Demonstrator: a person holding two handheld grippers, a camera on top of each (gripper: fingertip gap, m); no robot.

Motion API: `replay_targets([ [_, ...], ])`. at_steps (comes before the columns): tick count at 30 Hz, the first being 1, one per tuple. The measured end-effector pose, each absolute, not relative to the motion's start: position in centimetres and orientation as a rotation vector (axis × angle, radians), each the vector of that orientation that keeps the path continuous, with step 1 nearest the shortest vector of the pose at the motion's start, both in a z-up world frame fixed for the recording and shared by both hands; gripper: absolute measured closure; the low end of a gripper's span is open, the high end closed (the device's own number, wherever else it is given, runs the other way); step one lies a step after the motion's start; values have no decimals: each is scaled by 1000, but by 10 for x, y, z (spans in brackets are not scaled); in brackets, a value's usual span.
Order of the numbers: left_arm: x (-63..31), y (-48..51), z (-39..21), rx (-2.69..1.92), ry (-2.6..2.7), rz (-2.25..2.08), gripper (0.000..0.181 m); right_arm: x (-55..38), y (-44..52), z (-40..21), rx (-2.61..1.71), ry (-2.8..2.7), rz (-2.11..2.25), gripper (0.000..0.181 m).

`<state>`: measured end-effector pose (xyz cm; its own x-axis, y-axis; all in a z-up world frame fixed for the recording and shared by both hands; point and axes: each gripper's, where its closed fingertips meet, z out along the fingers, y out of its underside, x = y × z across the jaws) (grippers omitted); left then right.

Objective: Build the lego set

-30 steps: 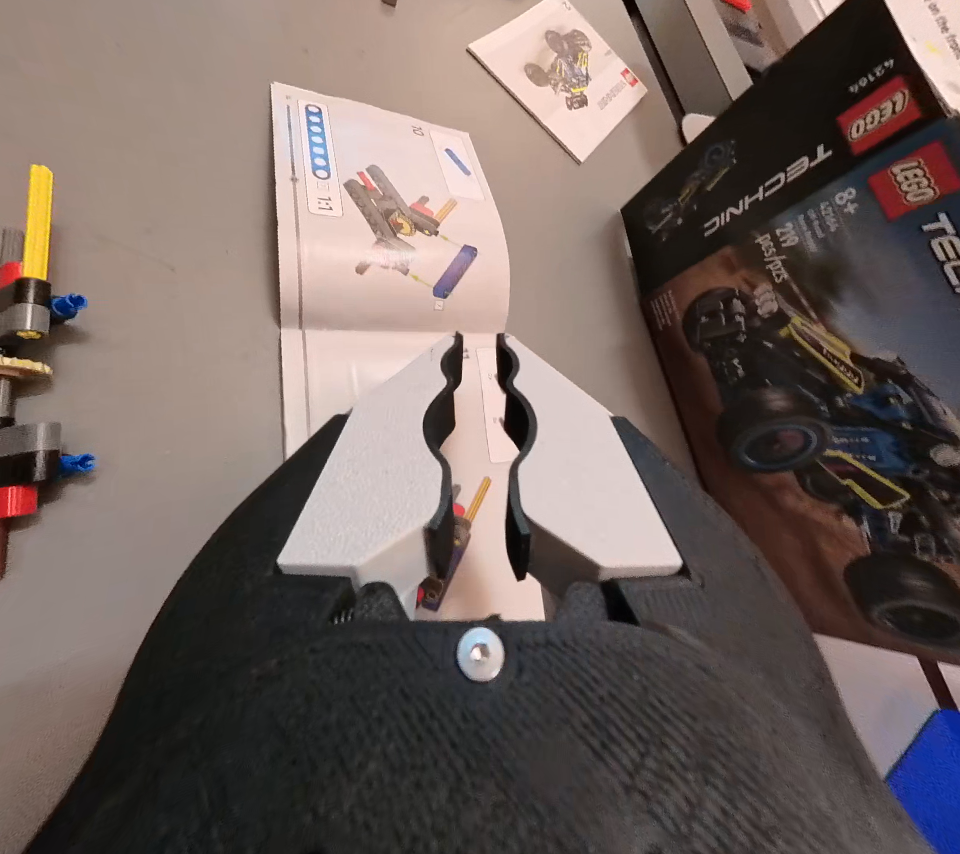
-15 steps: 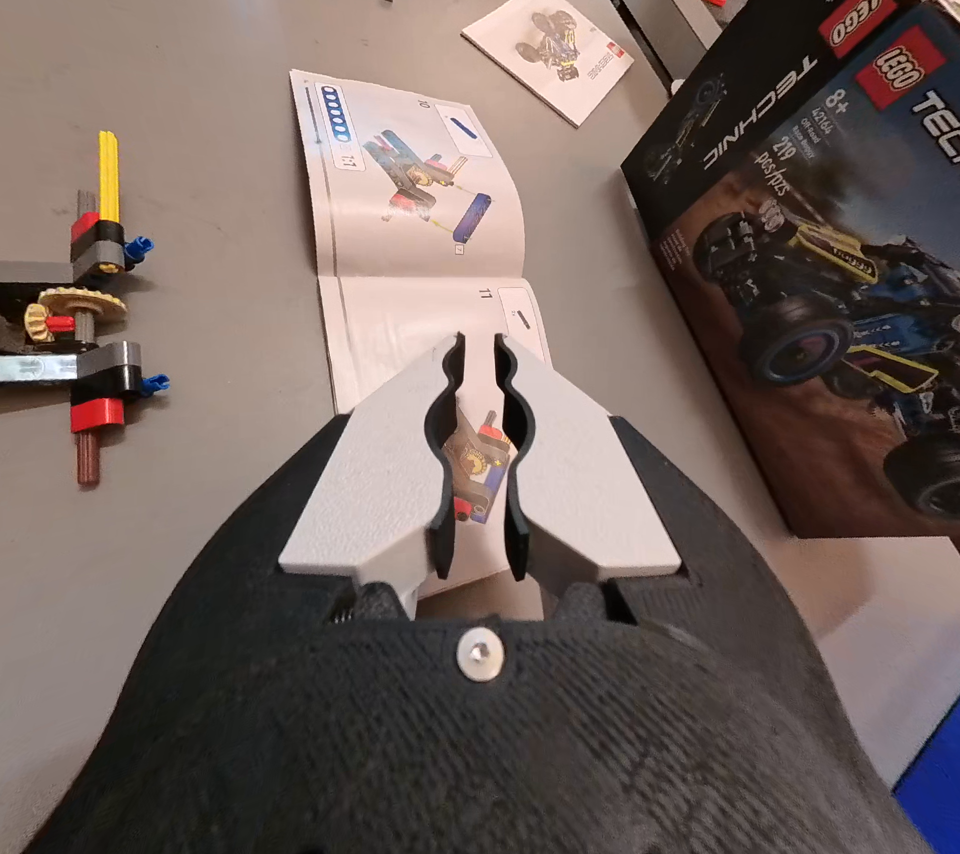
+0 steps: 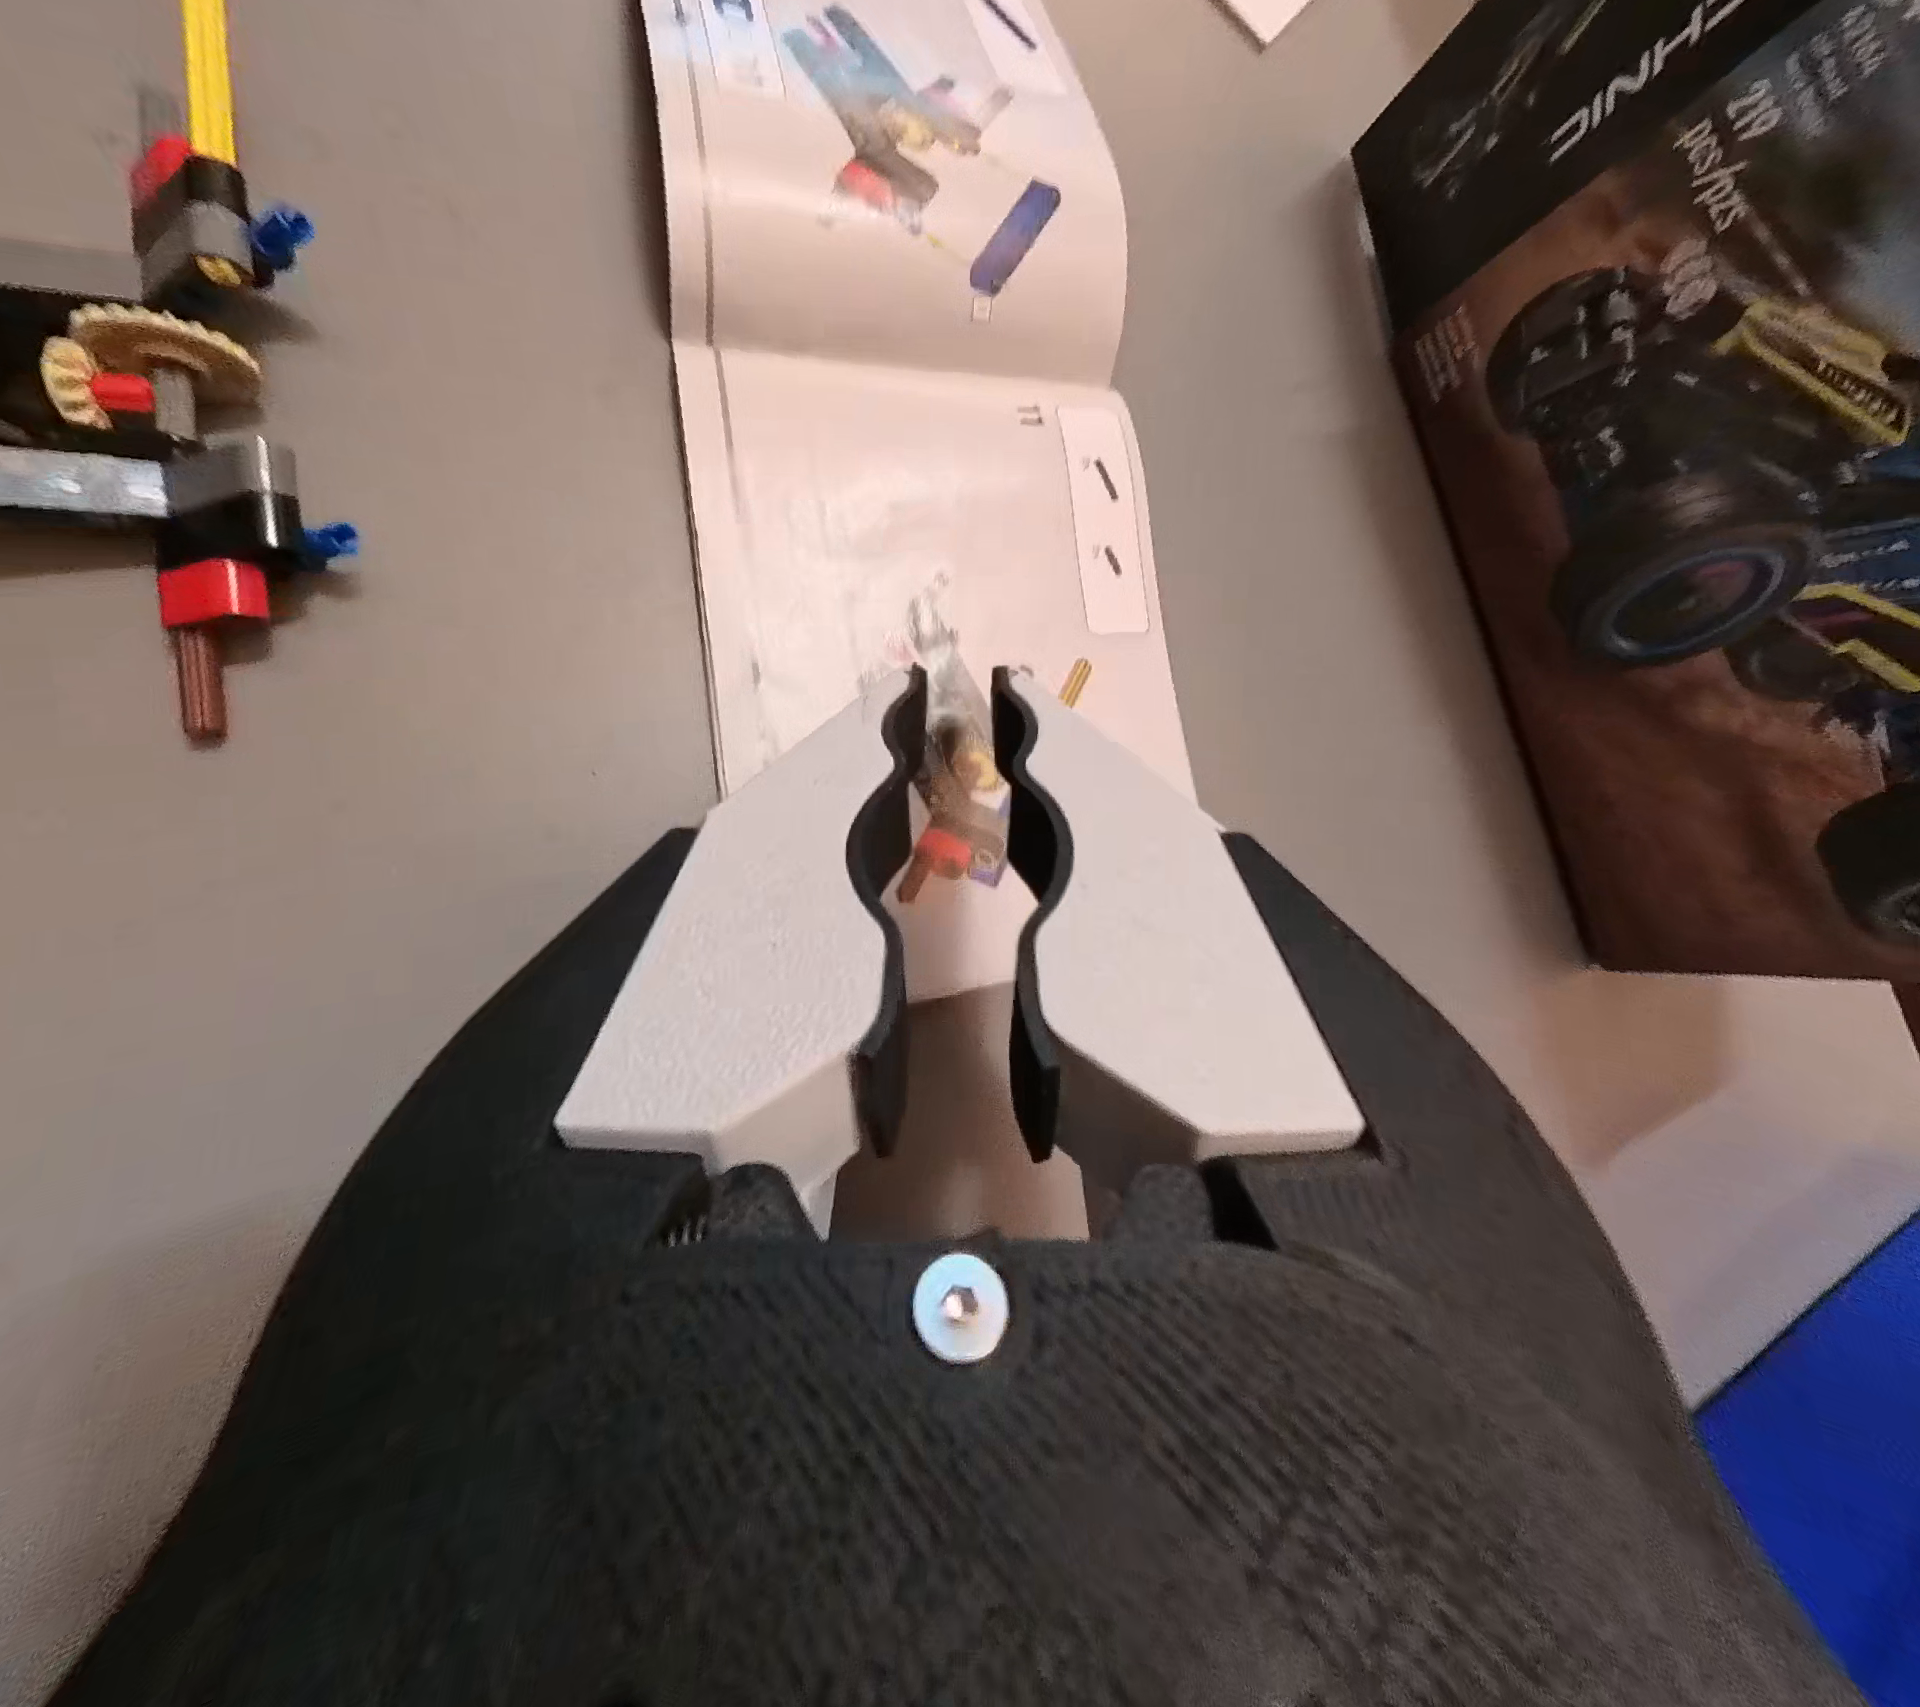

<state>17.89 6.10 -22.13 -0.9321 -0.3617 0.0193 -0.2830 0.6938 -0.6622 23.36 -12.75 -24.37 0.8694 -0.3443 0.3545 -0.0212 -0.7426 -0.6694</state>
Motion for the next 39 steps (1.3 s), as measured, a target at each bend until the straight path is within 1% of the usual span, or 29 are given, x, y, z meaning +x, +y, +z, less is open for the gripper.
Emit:
replay_targets([
  [1, 178, 52, -228, -505, 2805, -1049, 176, 234, -130, -247, -2366, 266, -613, 173],
  [3, 178, 42, -243, -503, 2848, -1028, 176, 236, -131, -254, -2388, 251, -628, 179],
  [7, 181, 35, -259, -551, 2860, -1050, 176, 246, -129, -254, -2358, 244, -703, 179],
  [9, 180, 33, -258, -583, 2851, -1106, 169, 247, -129, -254, -2356, 231, -720, 181],
  [13, 180, 47, -256, -590, 2819, -1062, 156, 248, -130, -253, -2355, 244, -737, 173],
  [15, 179, 53, -253, -576, 2794, -1066, 159, 247, -128, -251, -2336, 250, -720, 170],
  [16, 178, 53, -253, -577, 2789, -1083, 163, 246, -125, -249, -2316, 255, -704, 168],
  [18, 176, 52, -257, -587, 2791, -1094, 174, 243, -116, -242, -2257, 251, -670, 158],
  [19, 177, 50, -259, -584, 2778, -1103, 176, 241, -110, -238, -2223, 238, -658, 156],
  [24, 184, 43, -254, -436, 2679, -1121, 176, 224, -80, -218, -2089, 167, -550, 148],
  [30, 183, 8, -208, -90, 2517, -1327, 176, 199, -44, -200, -1969, 28, -475, 145],
  [33, 175, -3, -202, 59, 2487, -1338, 176, 189, -39, -197, -1935, -7, -439, 148],
  [34, 173, -5, -201, 87, 2472, -1344, 176, 186, -37, -196, -1923, -14, -421, 152],
  [39, 170, -8, -199, 98, 2453, -1342, 176, 167, -30, -195, -1908, -110, -348, 162],
])
